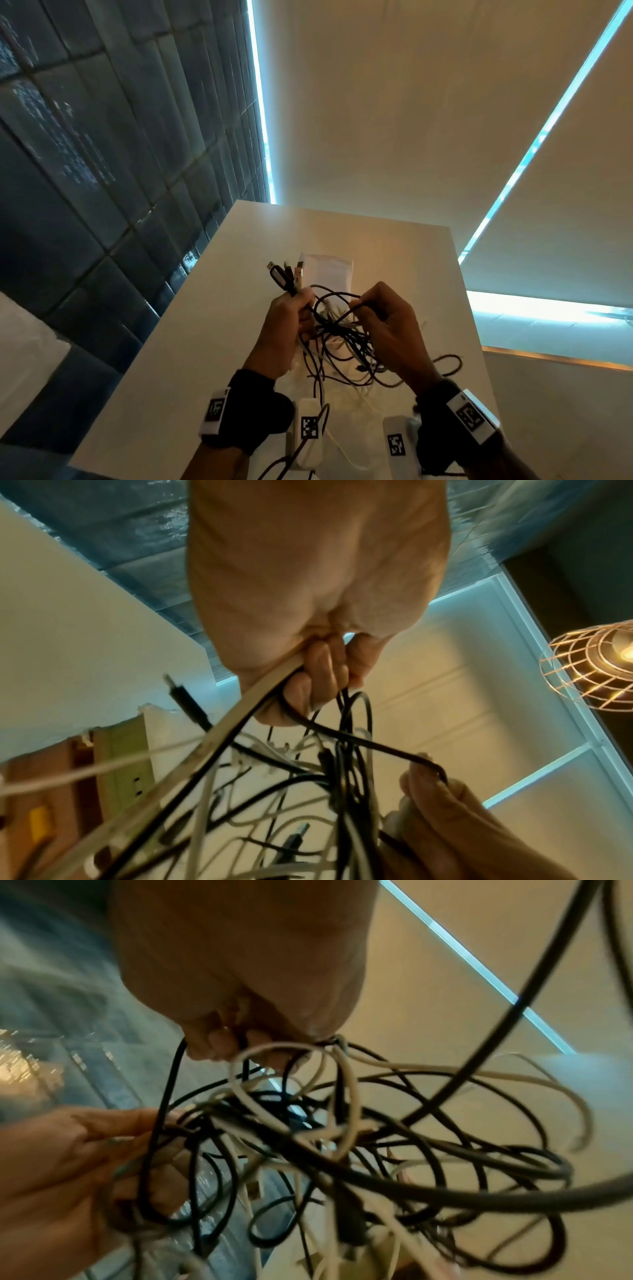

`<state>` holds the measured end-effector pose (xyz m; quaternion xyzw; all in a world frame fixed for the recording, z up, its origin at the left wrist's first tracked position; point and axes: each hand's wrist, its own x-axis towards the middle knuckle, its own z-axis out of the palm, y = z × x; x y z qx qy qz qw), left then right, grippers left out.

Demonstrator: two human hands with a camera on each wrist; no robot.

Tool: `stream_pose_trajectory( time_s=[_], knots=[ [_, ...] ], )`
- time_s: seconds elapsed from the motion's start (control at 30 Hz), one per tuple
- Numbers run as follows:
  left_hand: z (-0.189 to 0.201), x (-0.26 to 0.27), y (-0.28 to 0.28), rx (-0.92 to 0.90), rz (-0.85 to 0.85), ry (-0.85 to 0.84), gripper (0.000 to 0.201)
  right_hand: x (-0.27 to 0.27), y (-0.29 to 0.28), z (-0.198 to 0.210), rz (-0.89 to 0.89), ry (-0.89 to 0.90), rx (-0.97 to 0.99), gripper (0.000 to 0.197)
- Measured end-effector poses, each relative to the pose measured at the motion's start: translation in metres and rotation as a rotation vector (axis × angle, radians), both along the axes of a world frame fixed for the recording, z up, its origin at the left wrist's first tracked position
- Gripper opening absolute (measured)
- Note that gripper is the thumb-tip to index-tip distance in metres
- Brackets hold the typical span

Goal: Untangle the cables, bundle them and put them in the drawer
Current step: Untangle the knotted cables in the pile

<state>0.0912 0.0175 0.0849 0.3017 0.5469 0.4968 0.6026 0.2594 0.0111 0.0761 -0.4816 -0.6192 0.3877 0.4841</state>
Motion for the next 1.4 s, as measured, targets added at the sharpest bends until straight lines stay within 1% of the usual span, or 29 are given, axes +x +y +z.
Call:
stream_pose_trajectory(
  time_s=[0.07, 0.1, 0.17, 0.27, 0.3, 0.37, 0.43, 0.53, 0.6, 0.67, 0.77, 0.83, 0.9, 0.97, 1.0, 1.03, 1.1, 1.17, 1.23, 1.3, 1.37, 1.4],
  knots=[
    [-0.001, 0.000, 0.001, 0.004, 0.002, 0.027, 0.029, 0.000, 0.002, 0.005, 0.015, -0.044, 0.012, 0.010],
    [-0.001, 0.000, 0.001, 0.008, 0.010, 0.035, 0.028, 0.001, 0.003, 0.008, 0.015, -0.030, 0.003, 0.010],
    [-0.003, -0.001, 0.004, -0.002, 0.033, 0.037, 0.027, 0.003, 0.005, 0.013, 0.011, 0.062, -0.035, 0.011],
    [-0.005, -0.002, 0.007, -0.036, 0.065, 0.027, 0.028, 0.005, 0.007, 0.018, 0.049, 0.249, -0.084, 0.017],
    [-0.006, -0.002, 0.007, -0.043, 0.065, 0.030, 0.027, 0.006, 0.007, 0.019, 0.066, 0.276, -0.093, 0.018],
    [-0.006, 0.000, 0.007, -0.043, 0.038, 0.057, 0.027, 0.007, 0.009, 0.022, 0.093, 0.254, -0.101, 0.020],
    [-0.006, 0.004, 0.005, -0.023, -0.004, 0.105, 0.029, 0.010, 0.013, 0.025, 0.116, 0.174, -0.095, 0.022],
    [-0.005, 0.005, 0.005, 0.036, -0.041, 0.211, 0.028, 0.013, 0.020, 0.026, 0.132, -0.051, -0.060, 0.023],
    [-0.004, -0.001, 0.008, 0.054, -0.004, 0.265, 0.022, 0.014, 0.022, 0.023, 0.135, -0.195, -0.037, 0.024],
    [-0.004, -0.008, 0.012, 0.069, 0.038, 0.261, 0.022, 0.016, 0.022, 0.019, 0.142, -0.269, -0.060, 0.025],
    [-0.003, -0.010, 0.013, 0.097, 0.046, 0.320, 0.026, 0.017, 0.023, 0.016, 0.134, -0.259, -0.143, 0.021],
    [-0.002, -0.006, 0.009, 0.117, 0.009, 0.422, 0.026, 0.018, 0.025, 0.017, 0.129, -0.197, -0.193, 0.017],
    [-0.003, -0.001, 0.004, 0.147, -0.096, 0.518, 0.029, 0.016, 0.027, 0.019, 0.140, -0.135, -0.240, 0.016],
    [-0.003, 0.004, -0.003, 0.159, -0.248, 0.612, 0.041, 0.013, 0.029, 0.022, 0.154, -0.071, -0.287, 0.017],
    [-0.003, 0.008, -0.007, 0.161, -0.321, 0.665, 0.042, 0.010, 0.029, 0.022, 0.159, -0.034, -0.314, 0.017],
    [-0.002, 0.013, -0.009, 0.167, -0.381, 0.717, 0.039, 0.007, 0.029, 0.024, 0.165, 0.005, -0.344, 0.018],
    [-0.001, 0.022, -0.011, 0.176, -0.413, 0.774, 0.029, 0.002, 0.029, 0.028, 0.179, 0.085, -0.419, 0.021],
    [-0.005, 0.023, -0.010, 0.174, -0.400, 0.770, 0.023, 0.000, 0.028, 0.034, 0.208, 0.163, -0.497, 0.022],
    [-0.007, 0.019, -0.008, 0.162, -0.406, 0.720, 0.019, 0.002, 0.029, 0.037, 0.245, 0.209, -0.551, 0.021],
    [-0.010, 0.014, -0.006, 0.146, -0.408, 0.699, 0.018, 0.006, 0.030, 0.040, 0.272, 0.177, -0.579, 0.017],
    [-0.011, 0.010, -0.005, 0.124, -0.378, 0.725, 0.018, 0.009, 0.032, 0.045, 0.290, 0.062, -0.585, 0.013],
    [-0.012, 0.009, -0.004, 0.117, -0.349, 0.738, 0.018, 0.009, 0.032, 0.047, 0.299, -0.024, -0.576, 0.011]
  ],
)
